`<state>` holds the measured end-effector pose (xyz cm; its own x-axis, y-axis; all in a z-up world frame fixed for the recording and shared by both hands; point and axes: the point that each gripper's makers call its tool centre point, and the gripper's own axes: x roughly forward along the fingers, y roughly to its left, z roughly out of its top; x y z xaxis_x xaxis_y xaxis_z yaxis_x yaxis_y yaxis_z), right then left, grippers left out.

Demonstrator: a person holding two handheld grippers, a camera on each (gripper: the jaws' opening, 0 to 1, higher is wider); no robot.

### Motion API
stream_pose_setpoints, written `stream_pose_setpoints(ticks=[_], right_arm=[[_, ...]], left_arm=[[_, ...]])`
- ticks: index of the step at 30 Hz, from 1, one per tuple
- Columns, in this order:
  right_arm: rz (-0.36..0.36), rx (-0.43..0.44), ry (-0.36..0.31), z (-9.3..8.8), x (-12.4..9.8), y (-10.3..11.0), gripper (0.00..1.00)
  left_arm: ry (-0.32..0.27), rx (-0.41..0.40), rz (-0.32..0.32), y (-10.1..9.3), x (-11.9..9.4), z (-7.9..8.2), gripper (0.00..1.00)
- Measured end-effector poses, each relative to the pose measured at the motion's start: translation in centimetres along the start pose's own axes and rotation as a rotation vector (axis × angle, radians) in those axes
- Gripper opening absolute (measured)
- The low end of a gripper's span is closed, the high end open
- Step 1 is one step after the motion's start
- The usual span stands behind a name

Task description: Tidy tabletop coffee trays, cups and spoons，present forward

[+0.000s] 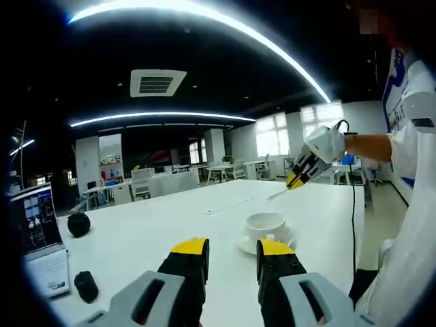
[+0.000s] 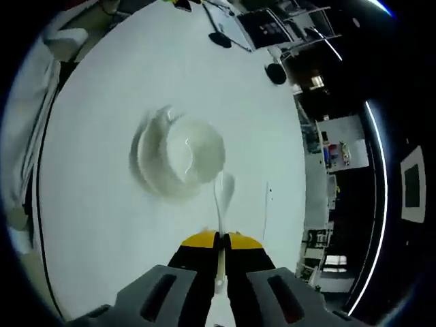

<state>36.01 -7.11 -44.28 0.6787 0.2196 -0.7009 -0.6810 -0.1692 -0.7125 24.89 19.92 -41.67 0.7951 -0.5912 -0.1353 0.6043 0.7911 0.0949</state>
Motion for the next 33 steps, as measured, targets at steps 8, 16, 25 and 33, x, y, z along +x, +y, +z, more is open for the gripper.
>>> stream_pose_setpoints(ticks=[8, 16, 25, 33], right_arm=[[0.023, -0.21, 0.029, 2.4, 1.0, 0.4, 0.05], [0.064, -0.359, 0.057, 3.9, 2.9, 1.3, 0.05], [0.144, -0.429, 0.071, 4.8, 4.5, 2.1, 0.05], [0.224, -0.423, 0.055, 5.0, 6.2, 2.3, 0.05]], left_arm=[[0.0, -0.003, -0.008, -0.5, 0.1, -0.2, 0.3], [0.001, -0.007, -0.017, -1.0, 0.1, -0.5, 0.3], [-0.005, -0.011, -0.014, -1.2, -0.1, -0.4, 0.3], [0.006, -0.015, -0.014, -1.3, -0.2, -0.9, 0.3]])
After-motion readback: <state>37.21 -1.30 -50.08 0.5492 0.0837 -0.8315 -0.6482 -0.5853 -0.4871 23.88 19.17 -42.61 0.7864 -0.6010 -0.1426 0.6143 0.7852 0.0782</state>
